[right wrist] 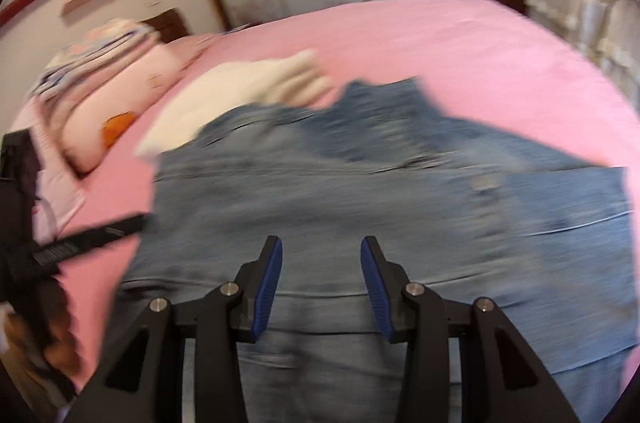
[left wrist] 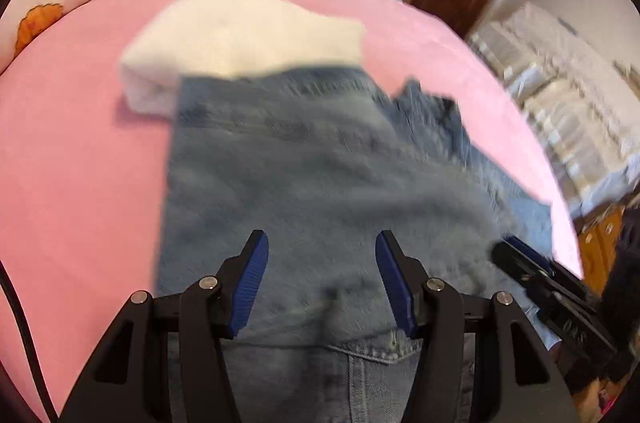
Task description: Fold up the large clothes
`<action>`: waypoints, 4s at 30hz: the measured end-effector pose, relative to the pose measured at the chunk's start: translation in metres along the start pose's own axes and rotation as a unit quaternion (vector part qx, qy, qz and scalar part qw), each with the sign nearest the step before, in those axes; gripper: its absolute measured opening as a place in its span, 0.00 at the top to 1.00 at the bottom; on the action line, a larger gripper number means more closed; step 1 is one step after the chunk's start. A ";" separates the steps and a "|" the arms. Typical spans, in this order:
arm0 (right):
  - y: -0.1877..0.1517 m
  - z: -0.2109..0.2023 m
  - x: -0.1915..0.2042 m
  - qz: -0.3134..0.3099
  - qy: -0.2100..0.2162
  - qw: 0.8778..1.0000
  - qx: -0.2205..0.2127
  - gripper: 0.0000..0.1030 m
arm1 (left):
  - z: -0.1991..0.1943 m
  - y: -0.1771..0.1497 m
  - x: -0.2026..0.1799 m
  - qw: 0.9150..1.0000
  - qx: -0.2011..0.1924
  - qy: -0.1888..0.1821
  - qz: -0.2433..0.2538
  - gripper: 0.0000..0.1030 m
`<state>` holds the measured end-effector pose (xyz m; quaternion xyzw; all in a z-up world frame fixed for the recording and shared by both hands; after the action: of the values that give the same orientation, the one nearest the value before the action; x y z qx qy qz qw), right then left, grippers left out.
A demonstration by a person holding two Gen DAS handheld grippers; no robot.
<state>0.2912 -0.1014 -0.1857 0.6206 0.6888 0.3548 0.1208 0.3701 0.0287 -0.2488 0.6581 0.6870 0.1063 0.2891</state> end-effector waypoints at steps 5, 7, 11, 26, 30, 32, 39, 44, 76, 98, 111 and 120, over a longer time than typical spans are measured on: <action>-0.026 0.039 0.017 -0.036 -0.014 0.998 0.047 0.60 | 0.033 -0.029 0.009 0.997 0.032 0.066 0.029 0.47; -0.033 0.042 -0.010 -0.027 -0.056 0.996 0.056 0.64 | 0.035 -0.034 0.021 0.996 0.030 0.076 0.033 0.47; -0.032 0.020 -0.069 0.020 -0.076 0.996 0.039 0.92 | 0.032 -0.035 0.033 0.995 0.023 0.086 0.038 0.47; -0.043 -0.001 -0.094 0.038 -0.117 0.992 0.039 0.84 | 0.022 -0.035 0.039 0.991 0.027 0.122 0.042 0.47; -0.041 -0.008 -0.089 0.038 -0.123 0.991 0.047 0.83 | 0.003 -0.030 0.033 0.992 0.022 0.116 0.039 0.46; -0.040 -0.019 -0.087 0.044 -0.126 0.990 0.047 0.83 | -0.015 -0.026 0.026 0.993 0.010 0.111 0.043 0.46; -0.031 -0.080 -0.067 0.060 -0.115 0.991 0.011 0.76 | -0.097 -0.014 0.003 0.992 -0.051 0.097 0.059 0.33; -0.025 -0.148 -0.045 0.047 -0.115 0.991 -0.040 0.55 | -0.162 -0.011 -0.013 0.989 -0.095 0.094 0.065 0.27; -0.173 -0.278 -0.036 -0.037 -0.144 0.989 -0.019 0.40 | -0.249 -0.182 0.065 0.997 -0.042 0.043 0.040 0.21; -0.282 -0.246 -0.162 0.053 -0.148 0.983 0.094 0.40 | -0.129 -0.285 0.075 0.994 0.107 -0.011 0.027 0.21; -0.309 -0.221 -0.182 0.124 -0.080 0.982 0.118 0.40 | -0.112 -0.286 0.075 0.992 0.117 -0.036 -0.019 0.20; -0.309 -0.216 -0.184 0.135 -0.063 0.982 0.116 0.45 | -0.112 -0.285 0.077 0.993 0.118 -0.012 -0.013 0.28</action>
<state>-0.0405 -0.3406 -0.2782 0.7386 0.6262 0.2461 0.0424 0.0719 0.0978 -0.3281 0.6798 0.6999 0.0129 0.2186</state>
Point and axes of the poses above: each gripper's, at about its wrist camera, not at the fingertips, and z roughly the way its jaws point, x to its left, y to its top, the point moved 8 cm from there along z, roughly the way its jaws point, and after that the axes turned 2 degrees about y, right-handed, at the moved point
